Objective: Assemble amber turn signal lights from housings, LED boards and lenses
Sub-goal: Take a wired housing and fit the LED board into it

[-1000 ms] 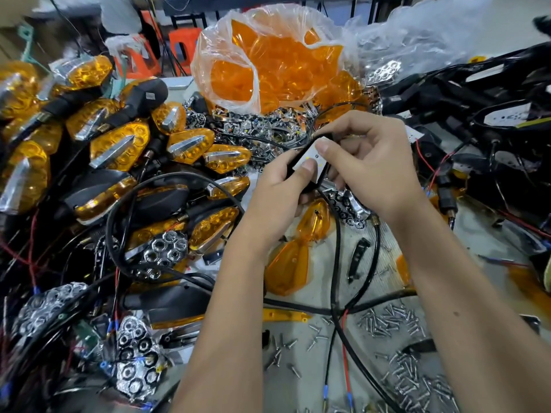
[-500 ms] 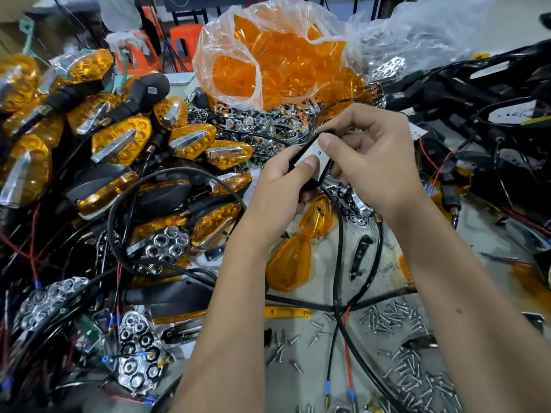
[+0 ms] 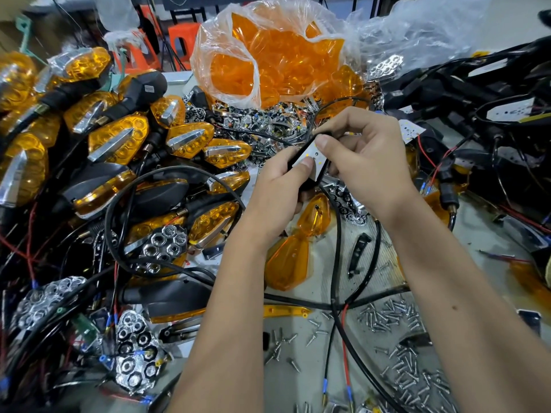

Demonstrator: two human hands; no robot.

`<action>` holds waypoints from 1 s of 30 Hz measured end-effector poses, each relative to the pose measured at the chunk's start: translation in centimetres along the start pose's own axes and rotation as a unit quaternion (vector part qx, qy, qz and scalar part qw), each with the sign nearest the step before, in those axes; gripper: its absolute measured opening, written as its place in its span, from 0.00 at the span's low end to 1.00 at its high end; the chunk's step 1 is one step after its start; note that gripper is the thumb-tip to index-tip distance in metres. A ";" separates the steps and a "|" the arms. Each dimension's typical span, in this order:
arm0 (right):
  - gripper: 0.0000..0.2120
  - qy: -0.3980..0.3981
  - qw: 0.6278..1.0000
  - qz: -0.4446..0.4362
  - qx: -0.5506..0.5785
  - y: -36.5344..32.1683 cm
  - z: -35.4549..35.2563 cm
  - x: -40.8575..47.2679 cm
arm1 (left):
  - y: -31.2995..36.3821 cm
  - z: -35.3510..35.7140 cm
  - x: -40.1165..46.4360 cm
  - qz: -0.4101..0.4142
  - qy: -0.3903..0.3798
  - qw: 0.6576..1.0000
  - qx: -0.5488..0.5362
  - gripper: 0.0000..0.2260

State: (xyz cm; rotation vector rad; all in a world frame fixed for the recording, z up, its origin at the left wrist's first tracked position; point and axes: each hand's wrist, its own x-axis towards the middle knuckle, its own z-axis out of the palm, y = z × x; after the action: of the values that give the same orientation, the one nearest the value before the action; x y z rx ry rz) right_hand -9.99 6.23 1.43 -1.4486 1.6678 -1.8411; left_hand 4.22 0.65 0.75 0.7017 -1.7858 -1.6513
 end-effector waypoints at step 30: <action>0.02 0.001 1.000 -0.023 0.005 -0.1 -0.1 0.0 | -0.2 0.2 0.0 -0.015 -0.004 1.000 -0.027 0.08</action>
State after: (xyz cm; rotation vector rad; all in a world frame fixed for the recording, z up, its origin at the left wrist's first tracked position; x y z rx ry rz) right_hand -10.02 6.33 1.52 -1.4928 1.6375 -1.8719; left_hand 4.04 0.73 0.51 0.7026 -1.7380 -1.7174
